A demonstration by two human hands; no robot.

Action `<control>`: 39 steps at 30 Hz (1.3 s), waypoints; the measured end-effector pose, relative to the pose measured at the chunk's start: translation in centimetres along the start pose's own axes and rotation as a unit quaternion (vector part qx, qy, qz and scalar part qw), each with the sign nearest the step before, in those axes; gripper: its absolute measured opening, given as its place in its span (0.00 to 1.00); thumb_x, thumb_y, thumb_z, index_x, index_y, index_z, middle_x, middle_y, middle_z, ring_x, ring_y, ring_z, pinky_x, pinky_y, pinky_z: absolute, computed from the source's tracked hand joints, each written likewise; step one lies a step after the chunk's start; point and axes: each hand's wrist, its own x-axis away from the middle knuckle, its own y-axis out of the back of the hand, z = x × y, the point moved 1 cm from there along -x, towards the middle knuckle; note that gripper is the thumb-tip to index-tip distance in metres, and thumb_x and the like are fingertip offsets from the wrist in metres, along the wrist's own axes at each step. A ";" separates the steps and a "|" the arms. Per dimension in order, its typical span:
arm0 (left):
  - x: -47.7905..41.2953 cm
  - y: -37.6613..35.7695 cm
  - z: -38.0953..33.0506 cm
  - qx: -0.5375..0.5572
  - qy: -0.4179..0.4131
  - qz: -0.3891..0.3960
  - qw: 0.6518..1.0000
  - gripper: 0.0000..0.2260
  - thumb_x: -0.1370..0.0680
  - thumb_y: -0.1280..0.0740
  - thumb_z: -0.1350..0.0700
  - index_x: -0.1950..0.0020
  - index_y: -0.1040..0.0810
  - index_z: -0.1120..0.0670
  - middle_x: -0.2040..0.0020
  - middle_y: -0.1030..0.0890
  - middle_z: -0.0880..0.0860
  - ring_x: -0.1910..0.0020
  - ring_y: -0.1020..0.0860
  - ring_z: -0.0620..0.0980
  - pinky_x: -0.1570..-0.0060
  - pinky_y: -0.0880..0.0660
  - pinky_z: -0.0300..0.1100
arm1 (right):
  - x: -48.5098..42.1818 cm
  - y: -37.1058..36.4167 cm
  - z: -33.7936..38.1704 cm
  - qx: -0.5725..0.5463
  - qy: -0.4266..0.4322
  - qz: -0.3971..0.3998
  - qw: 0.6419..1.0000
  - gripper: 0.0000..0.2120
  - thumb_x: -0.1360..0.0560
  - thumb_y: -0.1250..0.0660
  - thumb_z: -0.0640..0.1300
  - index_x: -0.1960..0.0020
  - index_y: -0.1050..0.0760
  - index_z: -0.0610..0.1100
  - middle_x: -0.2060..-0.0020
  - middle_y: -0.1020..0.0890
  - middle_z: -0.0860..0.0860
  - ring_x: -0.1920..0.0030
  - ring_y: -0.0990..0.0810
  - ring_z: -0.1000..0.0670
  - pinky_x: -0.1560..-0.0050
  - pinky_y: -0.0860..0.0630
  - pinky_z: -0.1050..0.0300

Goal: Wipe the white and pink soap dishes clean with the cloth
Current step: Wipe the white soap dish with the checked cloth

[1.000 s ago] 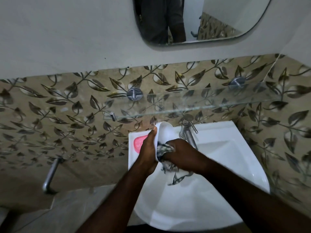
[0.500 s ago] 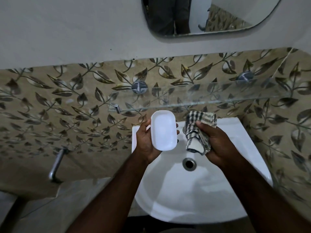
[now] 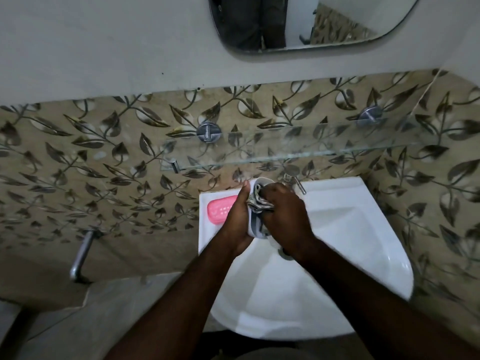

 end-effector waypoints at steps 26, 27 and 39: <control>0.5 1.3 0.5 -0.083 -0.136 -0.185 0.970 0.23 0.20 0.42 0.40 0.38 0.22 0.57 0.59 0.16 0.53 0.60 0.17 0.50 0.60 0.20 0.44 | -0.6 -1.0 0.4 -0.022 -0.077 0.327 0.942 0.16 0.26 0.35 0.45 0.72 0.32 0.50 0.76 0.26 0.55 0.74 0.27 0.58 0.69 0.33 0.64; 0.8 1.1 0.3 -0.083 -0.142 -0.180 0.970 0.23 0.19 0.41 0.41 0.39 0.22 0.58 0.62 0.17 0.52 0.63 0.17 0.50 0.63 0.21 0.42 | -0.5 -0.8 0.3 -0.066 -0.112 0.337 0.932 0.15 0.26 0.35 0.43 0.71 0.29 0.49 0.78 0.24 0.55 0.76 0.26 0.60 0.71 0.32 0.66; 2.2 -0.2 -1.1 0.008 -0.075 -0.028 0.997 0.18 0.16 0.49 0.45 0.48 0.24 0.54 0.53 0.20 0.52 0.55 0.20 0.47 0.55 0.21 0.39 | -2.6 -0.8 2.6 -0.540 -0.334 0.018 0.772 0.09 0.23 0.38 0.34 0.61 0.25 0.40 0.67 0.22 0.47 0.69 0.22 0.51 0.65 0.24 0.58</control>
